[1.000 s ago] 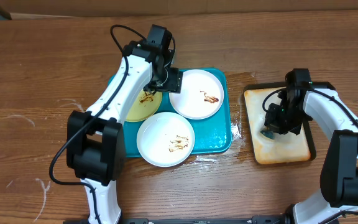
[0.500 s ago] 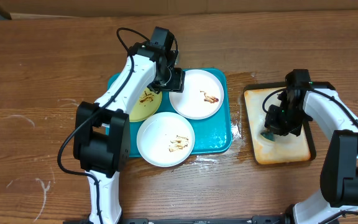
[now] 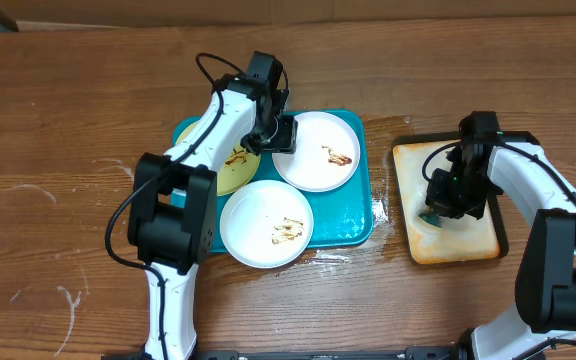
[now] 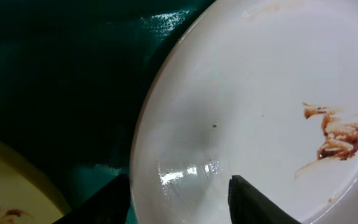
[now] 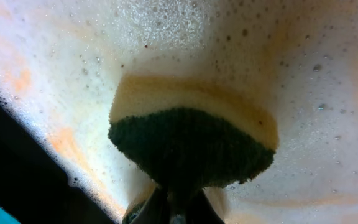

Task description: Clean dirty plates on tray and stack at the side

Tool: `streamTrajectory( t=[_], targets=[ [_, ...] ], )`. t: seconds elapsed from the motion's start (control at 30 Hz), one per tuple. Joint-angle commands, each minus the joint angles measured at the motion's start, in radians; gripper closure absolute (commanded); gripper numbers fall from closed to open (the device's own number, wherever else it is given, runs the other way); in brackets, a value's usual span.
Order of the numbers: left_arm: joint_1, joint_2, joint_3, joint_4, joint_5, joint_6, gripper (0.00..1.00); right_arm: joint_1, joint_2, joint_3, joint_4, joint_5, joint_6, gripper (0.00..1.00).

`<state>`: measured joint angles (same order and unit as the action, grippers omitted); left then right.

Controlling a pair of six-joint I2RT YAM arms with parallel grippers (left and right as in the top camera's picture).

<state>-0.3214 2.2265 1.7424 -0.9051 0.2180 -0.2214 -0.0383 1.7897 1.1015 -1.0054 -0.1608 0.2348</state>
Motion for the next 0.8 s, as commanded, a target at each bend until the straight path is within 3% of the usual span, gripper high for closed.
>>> streamTrajectory(
  t=[0.0, 0.03, 0.17, 0.3, 0.37, 0.47, 0.53, 0.6, 0.77],
  targets=[
    [-0.004, 0.036, 0.030, -0.002, 0.020, -0.012, 0.57, 0.003, -0.004, 0.026, 0.004, -0.017, -0.003, 0.96],
    [-0.006, 0.040, 0.030, -0.001, 0.020, -0.012, 0.61, 0.003, -0.004, 0.026, 0.004, -0.017, -0.003, 0.96],
    [-0.010, 0.043, 0.030, 0.003, 0.019, -0.020, 0.94, 0.003, -0.004, 0.026, 0.003, -0.017, -0.003, 0.96],
    [-0.011, 0.043, 0.031, 0.006, 0.018, -0.023, 0.96, 0.003, -0.004, 0.026, 0.000, -0.017, -0.003, 0.96],
    [-0.011, 0.043, 0.031, 0.009, 0.019, -0.023, 0.85, 0.003, -0.004, 0.026, 0.000, -0.017, -0.003, 0.96],
    [-0.011, 0.043, 0.031, 0.016, 0.019, -0.022, 0.84, 0.003, -0.004, 0.026, 0.000, -0.017, -0.003, 0.96],
    [-0.011, 0.043, 0.031, 0.020, 0.019, -0.018, 0.84, 0.003, -0.004, 0.026, 0.000, -0.017, -0.003, 0.96],
    [-0.011, 0.043, 0.031, 0.021, 0.018, -0.018, 0.96, 0.003, -0.004, 0.026, 0.000, -0.017, -0.003, 0.96],
    [-0.008, 0.043, 0.031, 0.018, -0.033, -0.039, 0.96, 0.003, -0.004, 0.026, 0.006, -0.015, 0.001, 0.96]
  ],
)
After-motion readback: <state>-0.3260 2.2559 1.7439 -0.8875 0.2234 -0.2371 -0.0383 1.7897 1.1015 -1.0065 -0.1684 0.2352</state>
